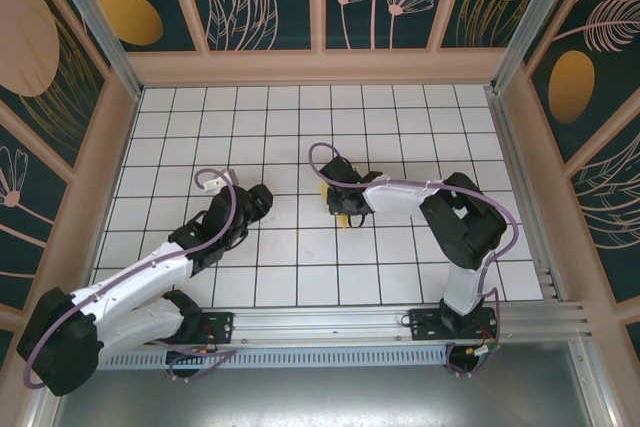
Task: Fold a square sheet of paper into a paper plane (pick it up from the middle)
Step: Move a paper plane to the center of the table, then reset both arms
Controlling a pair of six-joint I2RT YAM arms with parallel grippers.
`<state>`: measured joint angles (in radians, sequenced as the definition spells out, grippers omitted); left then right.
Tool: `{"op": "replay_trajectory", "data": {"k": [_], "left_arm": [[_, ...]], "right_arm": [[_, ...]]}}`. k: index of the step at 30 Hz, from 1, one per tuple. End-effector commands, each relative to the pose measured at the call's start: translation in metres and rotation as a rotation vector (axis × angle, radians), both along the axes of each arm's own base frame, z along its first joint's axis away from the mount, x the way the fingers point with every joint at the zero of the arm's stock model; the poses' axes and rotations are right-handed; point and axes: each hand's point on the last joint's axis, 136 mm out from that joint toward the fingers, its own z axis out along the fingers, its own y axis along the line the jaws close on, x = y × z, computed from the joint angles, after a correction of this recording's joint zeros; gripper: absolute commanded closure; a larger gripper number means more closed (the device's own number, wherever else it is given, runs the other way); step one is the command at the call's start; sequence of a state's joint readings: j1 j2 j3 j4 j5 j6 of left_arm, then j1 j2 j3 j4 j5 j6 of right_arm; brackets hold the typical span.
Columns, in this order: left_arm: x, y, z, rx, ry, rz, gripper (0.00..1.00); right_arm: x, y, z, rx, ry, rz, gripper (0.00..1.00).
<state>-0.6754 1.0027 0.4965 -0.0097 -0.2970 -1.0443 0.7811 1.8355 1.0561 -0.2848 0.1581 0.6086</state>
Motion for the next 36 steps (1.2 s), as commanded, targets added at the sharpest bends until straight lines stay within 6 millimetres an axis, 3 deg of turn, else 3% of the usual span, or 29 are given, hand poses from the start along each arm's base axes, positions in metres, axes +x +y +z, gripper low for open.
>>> {"op": "replay_trajectory", "data": {"k": [1,9,14,19,23,27,29,32,36], "left_arm": [[-0.001,0.008,0.003,0.046,-0.010,0.018,0.45],[-0.004,0.026,0.013,0.098,-0.041,0.063,0.42],[-0.006,0.042,0.019,0.152,-0.086,0.108,0.38],[-0.006,0.067,0.036,0.272,-0.154,0.176,0.25],[-0.007,0.099,0.054,0.435,-0.218,0.283,0.10],[-0.012,0.130,0.066,0.576,-0.254,0.413,0.02],[-0.013,0.145,0.066,0.631,-0.265,0.467,0.01],[-0.008,0.163,0.054,0.668,-0.262,0.511,0.02],[-0.010,0.183,0.048,0.759,-0.296,0.596,0.02]], "right_arm": [[-0.010,0.004,-0.003,-0.021,0.035,0.032,0.73],[0.000,0.012,0.068,0.087,-0.090,0.042,0.54],[0.003,-0.001,0.114,0.118,-0.203,0.011,0.50],[0.011,-0.056,0.176,0.078,-0.446,-0.138,0.47],[0.016,-0.133,0.203,-0.007,-0.620,-0.342,0.40],[0.014,-0.211,0.194,-0.158,-0.742,-0.518,0.29],[0.010,-0.248,0.175,-0.219,-0.769,-0.588,0.26],[0.011,-0.275,0.153,-0.254,-0.779,-0.585,0.26],[0.026,-0.283,0.130,-0.212,-0.765,-0.481,0.26]]}}
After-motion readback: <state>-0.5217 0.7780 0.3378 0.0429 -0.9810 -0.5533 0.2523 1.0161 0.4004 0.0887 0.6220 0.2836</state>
